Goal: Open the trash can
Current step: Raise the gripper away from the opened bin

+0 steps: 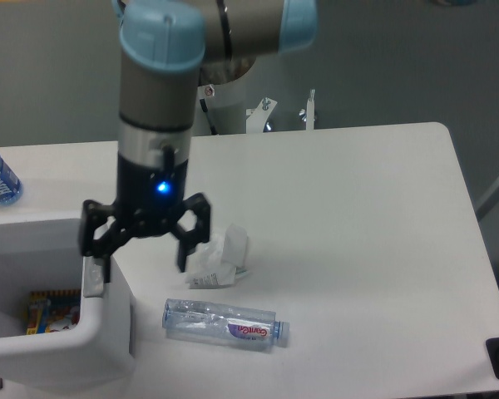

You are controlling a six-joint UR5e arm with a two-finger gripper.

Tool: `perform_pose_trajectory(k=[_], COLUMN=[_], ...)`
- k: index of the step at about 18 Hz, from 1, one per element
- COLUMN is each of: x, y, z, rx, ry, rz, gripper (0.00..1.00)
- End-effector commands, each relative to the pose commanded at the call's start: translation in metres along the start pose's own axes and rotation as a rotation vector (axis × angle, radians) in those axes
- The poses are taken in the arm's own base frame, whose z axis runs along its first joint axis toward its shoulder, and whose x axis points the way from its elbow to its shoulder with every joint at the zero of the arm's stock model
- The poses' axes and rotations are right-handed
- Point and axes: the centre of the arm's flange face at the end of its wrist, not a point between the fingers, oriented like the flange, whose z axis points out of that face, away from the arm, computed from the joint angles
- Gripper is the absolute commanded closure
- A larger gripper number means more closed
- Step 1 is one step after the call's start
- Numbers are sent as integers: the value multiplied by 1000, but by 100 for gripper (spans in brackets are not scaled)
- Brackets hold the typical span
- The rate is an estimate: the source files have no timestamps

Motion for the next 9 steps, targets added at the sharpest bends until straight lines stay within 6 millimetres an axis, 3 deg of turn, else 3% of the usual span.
perform_pose_trajectory(k=[3,6,9], x=[-42,-79,-113], y=[-12,-15,-1], z=[-29,-34,-24], rx=[37,21,-119], ry=[-41,-85,-208], rz=[40,93,192], gripper=[0,0,0])
